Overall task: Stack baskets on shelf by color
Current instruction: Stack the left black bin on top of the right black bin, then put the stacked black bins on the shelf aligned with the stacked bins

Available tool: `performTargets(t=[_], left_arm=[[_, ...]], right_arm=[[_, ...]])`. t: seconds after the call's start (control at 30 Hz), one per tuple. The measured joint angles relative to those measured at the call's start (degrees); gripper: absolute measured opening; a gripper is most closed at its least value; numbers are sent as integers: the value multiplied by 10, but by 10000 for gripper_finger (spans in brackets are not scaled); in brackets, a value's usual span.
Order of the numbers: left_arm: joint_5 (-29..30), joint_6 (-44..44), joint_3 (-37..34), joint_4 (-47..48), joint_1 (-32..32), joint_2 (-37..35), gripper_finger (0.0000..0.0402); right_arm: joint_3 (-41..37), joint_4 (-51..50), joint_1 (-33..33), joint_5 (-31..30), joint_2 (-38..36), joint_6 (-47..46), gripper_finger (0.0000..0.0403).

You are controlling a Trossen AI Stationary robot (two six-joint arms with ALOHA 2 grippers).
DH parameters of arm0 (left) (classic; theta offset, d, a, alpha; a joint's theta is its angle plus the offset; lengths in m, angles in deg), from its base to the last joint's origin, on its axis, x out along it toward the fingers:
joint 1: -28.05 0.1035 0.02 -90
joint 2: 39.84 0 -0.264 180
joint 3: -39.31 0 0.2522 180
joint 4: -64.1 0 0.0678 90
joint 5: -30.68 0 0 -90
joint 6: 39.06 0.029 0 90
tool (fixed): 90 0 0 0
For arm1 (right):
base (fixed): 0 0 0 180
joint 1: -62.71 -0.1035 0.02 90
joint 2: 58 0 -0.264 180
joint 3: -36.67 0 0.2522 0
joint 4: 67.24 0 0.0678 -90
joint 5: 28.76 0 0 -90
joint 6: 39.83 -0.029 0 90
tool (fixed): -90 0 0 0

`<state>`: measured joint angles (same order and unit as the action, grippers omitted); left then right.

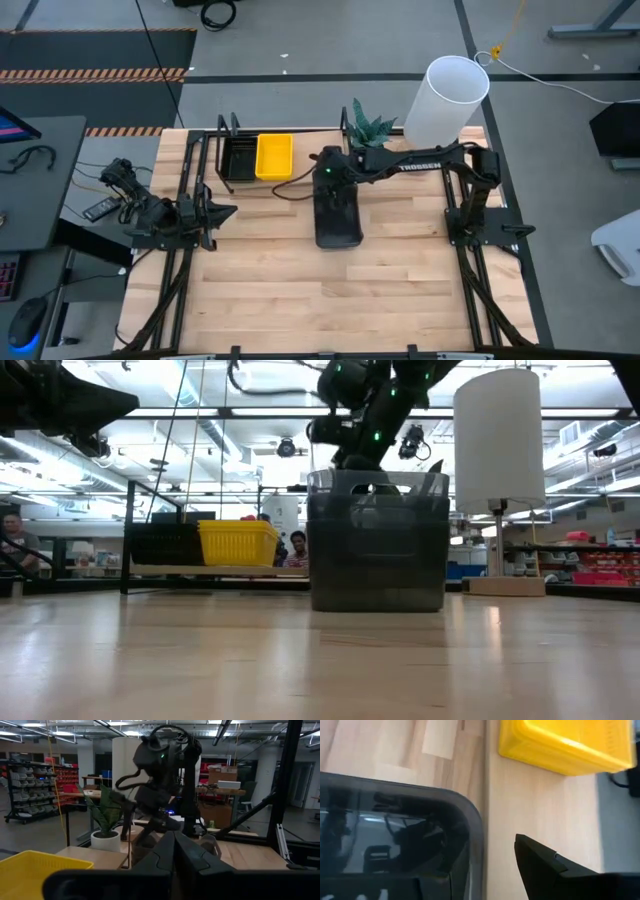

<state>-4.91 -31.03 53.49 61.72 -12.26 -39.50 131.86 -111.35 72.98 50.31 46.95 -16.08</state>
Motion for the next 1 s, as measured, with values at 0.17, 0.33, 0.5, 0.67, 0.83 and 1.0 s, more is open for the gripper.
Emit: performTargets(t=[0.17, 0.33, 0.5, 0.67, 0.83, 1.0], left_arm=[[7, 0, 0, 0, 0, 0, 20], [20, 0, 0, -1, 0, 0, 12], [20, 0, 0, -3, 0, 0, 13], [20, -3, 0, -10, 0, 0, 23], [20, -3, 0, -17, 0, 0, 22], [20, -4, 0, -17, 0, 0, 14]], right_arm=[[41, -44, -17, -18, -12, -6, 163], [80, -76, -39, 15, -17, -56, 163], [85, -114, -86, 71, -12, -129, 163], [85, -126, -138, 100, -12, -184, 170], [85, -134, -184, 95, -10, -216, 195], [85, -151, -207, 57, -9, -258, 230]])
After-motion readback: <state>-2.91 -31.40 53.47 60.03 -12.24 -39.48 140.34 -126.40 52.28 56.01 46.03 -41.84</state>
